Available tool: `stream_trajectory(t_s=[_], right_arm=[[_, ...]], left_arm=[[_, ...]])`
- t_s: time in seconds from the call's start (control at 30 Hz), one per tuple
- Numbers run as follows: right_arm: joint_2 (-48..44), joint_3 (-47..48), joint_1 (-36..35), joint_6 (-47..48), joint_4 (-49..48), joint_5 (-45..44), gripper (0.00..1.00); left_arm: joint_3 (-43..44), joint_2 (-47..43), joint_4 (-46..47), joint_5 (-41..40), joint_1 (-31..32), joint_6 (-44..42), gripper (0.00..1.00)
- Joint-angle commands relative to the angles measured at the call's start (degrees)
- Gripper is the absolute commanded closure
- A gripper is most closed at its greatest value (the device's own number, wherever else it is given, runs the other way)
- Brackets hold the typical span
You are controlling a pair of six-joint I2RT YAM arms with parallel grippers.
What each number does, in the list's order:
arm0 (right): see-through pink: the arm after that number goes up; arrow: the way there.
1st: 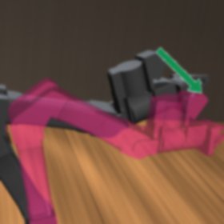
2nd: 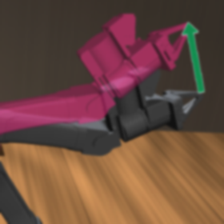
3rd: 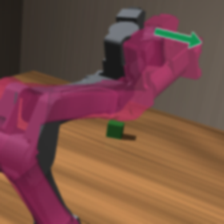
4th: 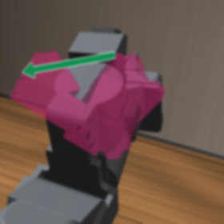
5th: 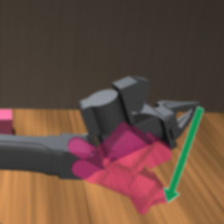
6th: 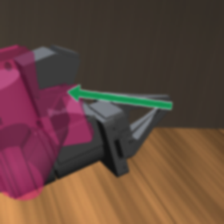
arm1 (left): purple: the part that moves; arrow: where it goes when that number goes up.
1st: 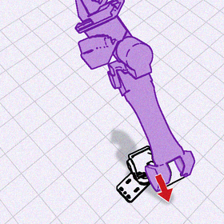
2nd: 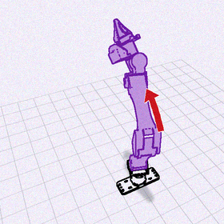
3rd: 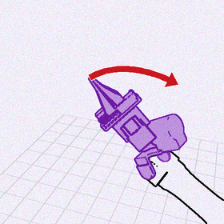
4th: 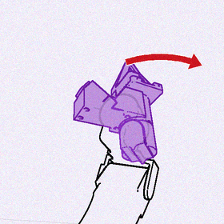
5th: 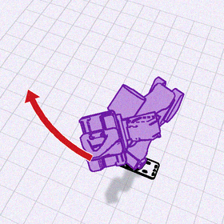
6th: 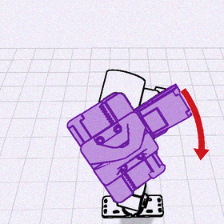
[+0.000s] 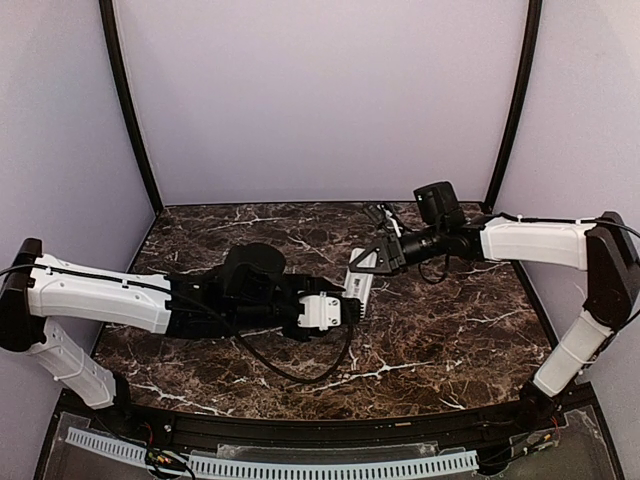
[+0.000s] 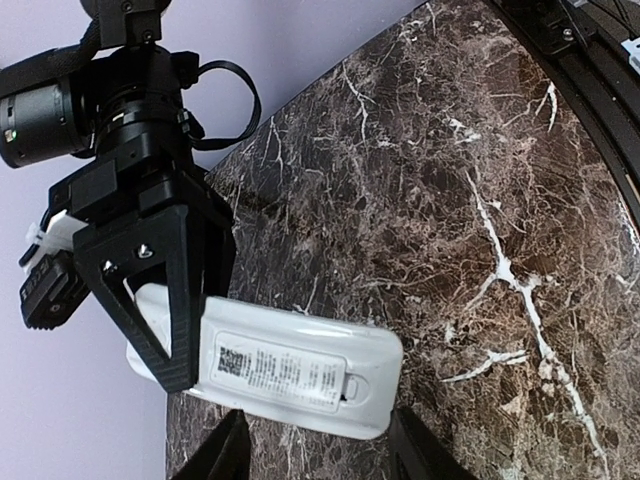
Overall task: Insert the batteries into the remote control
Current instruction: Remove the battery cover from the remote control.
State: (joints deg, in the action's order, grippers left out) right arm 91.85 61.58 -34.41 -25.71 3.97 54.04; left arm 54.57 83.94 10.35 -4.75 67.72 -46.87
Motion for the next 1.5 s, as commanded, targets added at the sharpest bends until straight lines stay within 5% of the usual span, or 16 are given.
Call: stream_trajectory(t_s=[0.0, 1.1, 1.47], right_arm=[[1.0, -0.5, -1.1, -0.5, 0.1, 0.6, 1.00], [2.1, 1.2, -3.3, 0.7, 2.3, 1.8, 1.00], [2.2, 1.3, -3.4, 1.3, 2.6, 1.5, 1.00]], left_arm=[[3.1, 2.1, -4.9, 1.6, 0.2, -2.2, 0.55], [7.3, 7.5, -7.2, -2.6, 0.2, -6.5, 0.65], [6.6, 6.6, -8.8, 2.3, 0.2, -5.8, 0.63]])
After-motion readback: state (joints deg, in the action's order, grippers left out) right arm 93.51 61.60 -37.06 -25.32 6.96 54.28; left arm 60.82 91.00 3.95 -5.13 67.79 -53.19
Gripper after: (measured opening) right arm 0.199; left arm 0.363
